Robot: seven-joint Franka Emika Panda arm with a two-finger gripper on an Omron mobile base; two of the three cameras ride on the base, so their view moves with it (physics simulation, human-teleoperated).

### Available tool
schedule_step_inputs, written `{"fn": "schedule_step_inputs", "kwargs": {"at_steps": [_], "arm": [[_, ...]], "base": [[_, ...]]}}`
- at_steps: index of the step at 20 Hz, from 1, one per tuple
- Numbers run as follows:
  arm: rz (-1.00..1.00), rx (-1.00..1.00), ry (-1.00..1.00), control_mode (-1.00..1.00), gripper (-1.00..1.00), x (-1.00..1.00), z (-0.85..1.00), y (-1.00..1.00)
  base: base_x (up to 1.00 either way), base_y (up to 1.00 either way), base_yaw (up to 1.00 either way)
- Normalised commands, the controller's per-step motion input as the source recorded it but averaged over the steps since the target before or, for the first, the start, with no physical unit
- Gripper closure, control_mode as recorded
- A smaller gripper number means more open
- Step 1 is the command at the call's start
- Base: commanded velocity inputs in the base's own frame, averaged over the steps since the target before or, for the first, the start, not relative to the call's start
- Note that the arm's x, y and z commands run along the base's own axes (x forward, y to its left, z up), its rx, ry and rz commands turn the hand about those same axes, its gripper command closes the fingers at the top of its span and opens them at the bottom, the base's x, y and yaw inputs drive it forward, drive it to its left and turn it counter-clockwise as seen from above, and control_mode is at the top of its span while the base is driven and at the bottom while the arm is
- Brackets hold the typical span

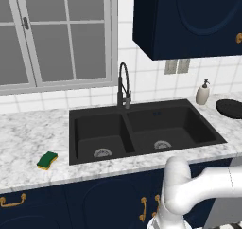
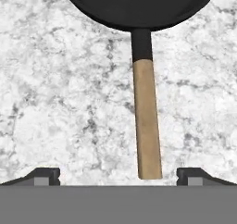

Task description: Pick the pan and sponge and place them into the sink. Then turn on the water.

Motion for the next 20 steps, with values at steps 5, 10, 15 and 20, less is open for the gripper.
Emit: {"fn": "schedule_step_inputs", "kwargs": {"at_steps": [5, 10, 15, 20], "arm": [[0.08, 0.0, 0.0, -1.0, -1.0, 0.3, -0.4, -0.35], [0.08, 0.0, 0.0, -1.0, -1.0, 0.32, -0.43, -0.25], [0.09, 0.0, 0.0, -1.0, -1.0, 0.27, -0.45, -0.13], [0.2, -0.03, 0.05, -1.0, 1.0, 0.01, -0.63, 0.34]], "base": [[0.0, 0.0, 0.0], [0.0, 0.0, 0.0], [0.0, 0.0, 0.0], [0.0, 0.0, 0.0]]}}
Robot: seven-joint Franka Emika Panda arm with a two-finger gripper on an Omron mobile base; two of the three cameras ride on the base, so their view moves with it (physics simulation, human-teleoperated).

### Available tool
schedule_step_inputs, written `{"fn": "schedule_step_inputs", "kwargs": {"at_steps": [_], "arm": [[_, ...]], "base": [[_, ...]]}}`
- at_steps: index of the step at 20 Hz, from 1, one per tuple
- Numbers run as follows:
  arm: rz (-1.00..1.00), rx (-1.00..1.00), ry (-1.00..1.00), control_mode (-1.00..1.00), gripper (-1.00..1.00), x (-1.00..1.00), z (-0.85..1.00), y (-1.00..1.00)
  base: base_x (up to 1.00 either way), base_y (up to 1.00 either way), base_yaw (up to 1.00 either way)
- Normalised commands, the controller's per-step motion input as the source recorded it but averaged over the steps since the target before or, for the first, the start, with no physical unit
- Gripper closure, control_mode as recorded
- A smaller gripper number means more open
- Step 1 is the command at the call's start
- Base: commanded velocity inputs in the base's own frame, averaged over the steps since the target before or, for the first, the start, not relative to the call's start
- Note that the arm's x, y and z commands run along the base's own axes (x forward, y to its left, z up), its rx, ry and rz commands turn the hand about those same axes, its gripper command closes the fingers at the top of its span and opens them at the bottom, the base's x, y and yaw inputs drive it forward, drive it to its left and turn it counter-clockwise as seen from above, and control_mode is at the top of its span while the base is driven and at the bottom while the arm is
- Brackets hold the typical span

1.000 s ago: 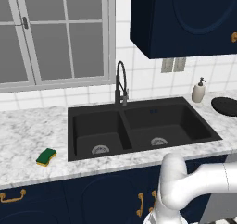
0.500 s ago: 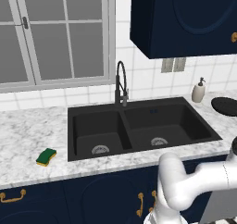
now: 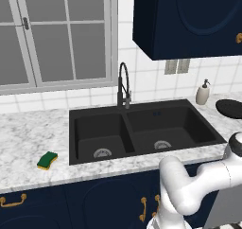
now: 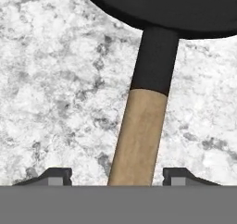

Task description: Pick the pan and sponge and place them into the sink. Then turn on the water.

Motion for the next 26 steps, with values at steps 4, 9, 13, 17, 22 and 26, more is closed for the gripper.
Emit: {"fn": "schedule_step_inputs", "kwargs": {"at_steps": [4, 9, 13, 17, 22, 26], "arm": [[0.18, -0.05, 0.02, -1.0, 1.0, 0.0, -0.85, 0.7], [0.22, -0.01, -0.14, -1.0, 1.0, -0.18, -0.43, 0.96], [0.19, 0.0, -0.32, -1.0, 1.0, -0.33, 0.0, 1.0], [0.02, -0.02, -0.33, -1.0, 1.0, -0.74, 0.25, 0.88], [-0.01, -0.16, -0.05, -1.0, 1.0, -0.99, 0.42, 0.99], [-0.03, -0.28, 0.25, -1.0, 1.0, -0.75, 0.46, 1.0]], "base": [[0.0, 0.0, 0.0], [0.0, 0.0, 0.0], [0.0, 0.0, 0.0], [0.0, 0.0, 0.0], [0.0, 0.0, 0.0], [0.0, 0.0, 0.0]]}}
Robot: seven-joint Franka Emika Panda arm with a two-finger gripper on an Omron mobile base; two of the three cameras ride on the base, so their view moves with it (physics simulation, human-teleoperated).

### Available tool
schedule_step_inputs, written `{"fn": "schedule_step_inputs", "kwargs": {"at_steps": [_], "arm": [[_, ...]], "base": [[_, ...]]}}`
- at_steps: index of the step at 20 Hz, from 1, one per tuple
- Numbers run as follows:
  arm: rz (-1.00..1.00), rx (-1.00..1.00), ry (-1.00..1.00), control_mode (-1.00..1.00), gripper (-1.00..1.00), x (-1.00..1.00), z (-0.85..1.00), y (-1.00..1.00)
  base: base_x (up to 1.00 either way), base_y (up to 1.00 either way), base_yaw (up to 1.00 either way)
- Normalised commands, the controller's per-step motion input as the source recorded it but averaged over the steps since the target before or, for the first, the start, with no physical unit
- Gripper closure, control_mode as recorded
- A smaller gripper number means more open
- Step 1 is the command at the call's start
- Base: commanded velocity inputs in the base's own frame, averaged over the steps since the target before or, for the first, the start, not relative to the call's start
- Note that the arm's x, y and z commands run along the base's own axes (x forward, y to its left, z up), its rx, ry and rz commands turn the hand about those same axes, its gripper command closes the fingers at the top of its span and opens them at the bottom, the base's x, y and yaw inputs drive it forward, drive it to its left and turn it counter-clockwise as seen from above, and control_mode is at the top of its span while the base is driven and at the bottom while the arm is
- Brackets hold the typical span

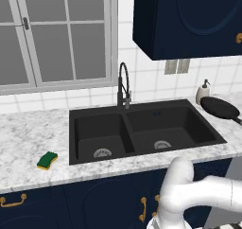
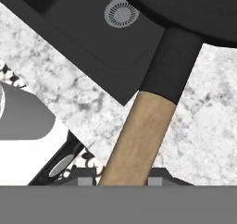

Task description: Pick the pan and sponge and place them into the sink. Then turn on the water.

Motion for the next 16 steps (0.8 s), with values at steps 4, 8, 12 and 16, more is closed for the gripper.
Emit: {"fn": "schedule_step_inputs", "kwargs": {"at_steps": [4, 8, 12, 16], "arm": [[-0.01, -0.21, 0.14, -1.0, 1.0, -0.39, 0.3, 1.0], [-0.07, -0.12, 0.06, -1.0, 1.0, -0.03, 0.11, 1.0], [0.0, -0.01, 0.12, -1.0, 1.0, 0.1, 0.15, 0.96], [0.18, -0.04, 0.27, -1.0, 1.0, 0.41, 0.25, 0.63]], "base": [[0.0, 0.0, 0.0], [0.0, 0.0, 0.0], [0.0, 0.0, 0.0], [0.0, 0.0, 0.0]]}}
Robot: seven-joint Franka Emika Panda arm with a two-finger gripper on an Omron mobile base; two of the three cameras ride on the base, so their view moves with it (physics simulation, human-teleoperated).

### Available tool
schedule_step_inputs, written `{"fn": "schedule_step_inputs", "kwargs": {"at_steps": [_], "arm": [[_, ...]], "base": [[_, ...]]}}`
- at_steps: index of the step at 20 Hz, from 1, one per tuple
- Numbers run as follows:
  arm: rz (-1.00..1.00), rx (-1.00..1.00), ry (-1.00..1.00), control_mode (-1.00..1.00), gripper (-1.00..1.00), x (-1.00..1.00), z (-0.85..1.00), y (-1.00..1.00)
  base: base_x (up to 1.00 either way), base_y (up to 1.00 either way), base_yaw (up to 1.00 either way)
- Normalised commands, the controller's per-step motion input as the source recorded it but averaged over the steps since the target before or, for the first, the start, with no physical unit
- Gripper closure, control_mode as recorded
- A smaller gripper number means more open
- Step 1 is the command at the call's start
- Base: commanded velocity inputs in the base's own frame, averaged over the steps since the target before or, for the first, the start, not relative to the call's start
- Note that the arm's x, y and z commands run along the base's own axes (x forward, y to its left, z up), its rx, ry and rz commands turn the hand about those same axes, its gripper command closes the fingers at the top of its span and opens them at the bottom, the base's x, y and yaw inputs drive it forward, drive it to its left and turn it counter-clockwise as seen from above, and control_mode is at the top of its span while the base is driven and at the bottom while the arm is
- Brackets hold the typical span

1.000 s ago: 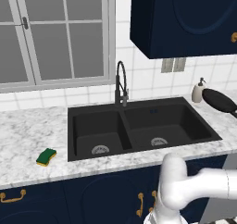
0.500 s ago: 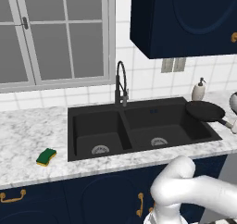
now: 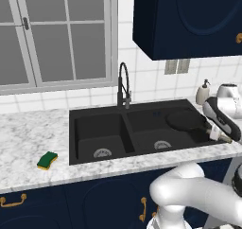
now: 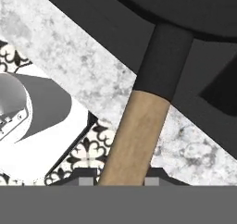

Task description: Pick the pan and sponge and place them into the sink. Then turn on the water.

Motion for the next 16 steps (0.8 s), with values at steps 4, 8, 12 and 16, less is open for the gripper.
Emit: {"fn": "schedule_step_inputs", "kwargs": {"at_steps": [4, 8, 12, 16], "arm": [[0.25, -0.08, 0.1, -1.0, 1.0, 0.44, 0.09, 0.39], [0.21, 0.0, 0.0, -1.0, 1.0, 0.33, 0.01, 0.02], [0.15, 0.05, -0.01, -1.0, 1.0, 0.42, 0.0, 0.0], [0.08, 0.07, 0.0, -1.0, 1.0, 0.6, -0.02, 0.02]], "base": [[0.0, 0.0, 0.0], [0.0, 0.0, 0.0], [0.0, 0.0, 0.0], [0.0, 0.0, 0.0]]}}
